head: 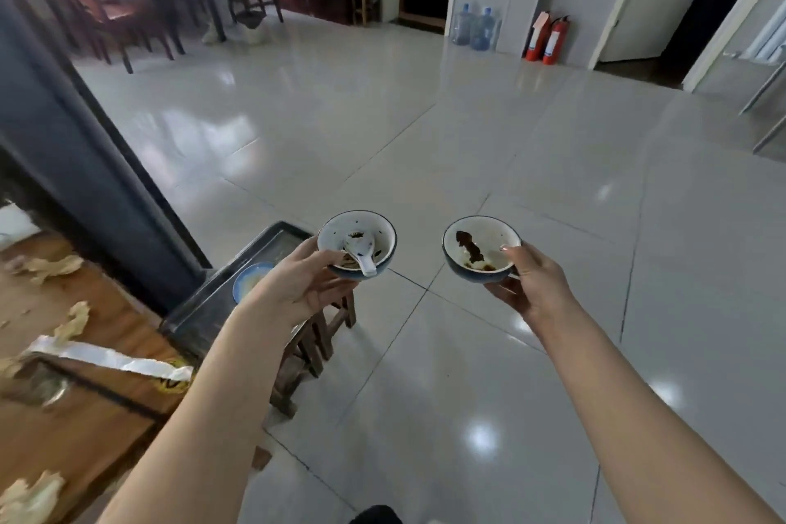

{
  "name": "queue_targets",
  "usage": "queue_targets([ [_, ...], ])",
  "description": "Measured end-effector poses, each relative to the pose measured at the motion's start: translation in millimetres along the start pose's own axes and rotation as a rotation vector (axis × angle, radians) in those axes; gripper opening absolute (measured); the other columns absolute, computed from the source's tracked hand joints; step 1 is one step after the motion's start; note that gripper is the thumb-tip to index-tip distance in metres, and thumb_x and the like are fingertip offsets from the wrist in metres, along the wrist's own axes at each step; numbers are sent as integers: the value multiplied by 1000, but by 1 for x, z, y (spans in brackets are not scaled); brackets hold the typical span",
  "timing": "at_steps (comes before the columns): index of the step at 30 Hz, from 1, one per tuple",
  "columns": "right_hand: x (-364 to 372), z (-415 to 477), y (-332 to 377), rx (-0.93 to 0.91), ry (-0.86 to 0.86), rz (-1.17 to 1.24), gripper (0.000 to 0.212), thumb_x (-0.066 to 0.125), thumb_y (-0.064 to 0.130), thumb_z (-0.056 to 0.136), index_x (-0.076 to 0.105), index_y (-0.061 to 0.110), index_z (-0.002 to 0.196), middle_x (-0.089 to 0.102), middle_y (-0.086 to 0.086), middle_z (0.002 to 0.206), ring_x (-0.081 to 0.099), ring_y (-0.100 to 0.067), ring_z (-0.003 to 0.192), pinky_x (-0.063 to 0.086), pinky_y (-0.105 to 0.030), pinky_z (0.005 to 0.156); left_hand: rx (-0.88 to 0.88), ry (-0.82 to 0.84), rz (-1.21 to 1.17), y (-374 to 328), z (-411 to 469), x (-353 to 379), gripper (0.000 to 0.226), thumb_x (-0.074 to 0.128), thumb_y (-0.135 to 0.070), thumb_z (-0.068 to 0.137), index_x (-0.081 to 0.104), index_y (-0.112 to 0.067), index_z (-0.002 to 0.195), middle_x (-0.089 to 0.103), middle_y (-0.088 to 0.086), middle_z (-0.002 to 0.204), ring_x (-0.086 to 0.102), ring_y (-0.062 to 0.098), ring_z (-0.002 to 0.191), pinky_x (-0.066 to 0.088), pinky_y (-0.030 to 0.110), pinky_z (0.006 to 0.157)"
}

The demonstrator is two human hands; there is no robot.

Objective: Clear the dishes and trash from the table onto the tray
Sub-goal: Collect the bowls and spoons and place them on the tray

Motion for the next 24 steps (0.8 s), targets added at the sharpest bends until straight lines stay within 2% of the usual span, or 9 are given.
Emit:
queue_targets([
  [5, 39, 53, 5, 78, 102, 34, 12, 56, 12, 90, 66, 13, 96, 64, -8, 87, 67, -12, 57, 54, -33, 67, -15, -148, -36, -2, 25, -13, 36, 52, 0, 93, 52, -17, 125, 68, 13, 90, 69, 21, 57, 57, 27, 49],
  [8, 76, 82, 9, 94, 182, 4, 13, 55, 10, 90, 66, 12, 97, 64, -6, 82, 67, -12, 56, 55, -31, 66, 0, -232, -111, -17, 45, -26, 34, 51, 1, 94, 52, -18, 122, 65, 15, 91, 68, 21, 53, 56, 28, 46],
  [11, 115, 111, 8, 116, 220, -23, 11, 55, 9, 91, 65, 13, 93, 64, -7, 80, 66, -14, 56, 56, -27, 56, -1, -255, -157, -33, 70, -46, 35, 50, 2, 93, 53, -19, 121, 64, 17, 93, 68, 23, 54, 56, 27, 47],
  [14, 162, 142, 6, 146, 264, -63, 15, 56, 11, 91, 63, 11, 104, 64, -8, 85, 65, -17, 60, 54, -28, 58, 20, -297, -177, -54, 99, -71, 34, 50, 1, 94, 53, -19, 121, 64, 14, 90, 67, 22, 52, 56, 27, 45],
  [16, 196, 160, 7, 157, 307, -97, 20, 57, 12, 91, 60, 11, 110, 63, -7, 85, 64, -18, 64, 53, -29, 59, 31, -342, -207, -70, 114, -88, 32, 49, 1, 94, 53, -19, 119, 63, 13, 90, 68, 21, 53, 58, 29, 50],
  [20, 258, 187, 11, 160, 397, -122, 10, 58, 13, 91, 61, 16, 101, 63, -7, 88, 62, -20, 68, 53, -31, 65, 53, -426, -251, -98, 130, -121, 27, 50, 1, 94, 59, -21, 104, 64, 15, 99, 71, 22, 60, 60, 32, 58],
  [24, 311, 200, 2, 199, 484, -181, 8, 59, 12, 91, 61, 19, 93, 64, -5, 84, 63, -19, 67, 54, -29, 60, 87, -515, -308, -112, 132, -159, 36, 52, 1, 92, 58, -23, 118, 67, 16, 103, 72, 24, 68, 60, 35, 63],
])
Point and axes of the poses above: each hand's wrist, its own z-axis towards the middle knuckle, its own x-axis out of the palm, y = z × x, the point moved 4 cm from there along z, towards the middle knuckle
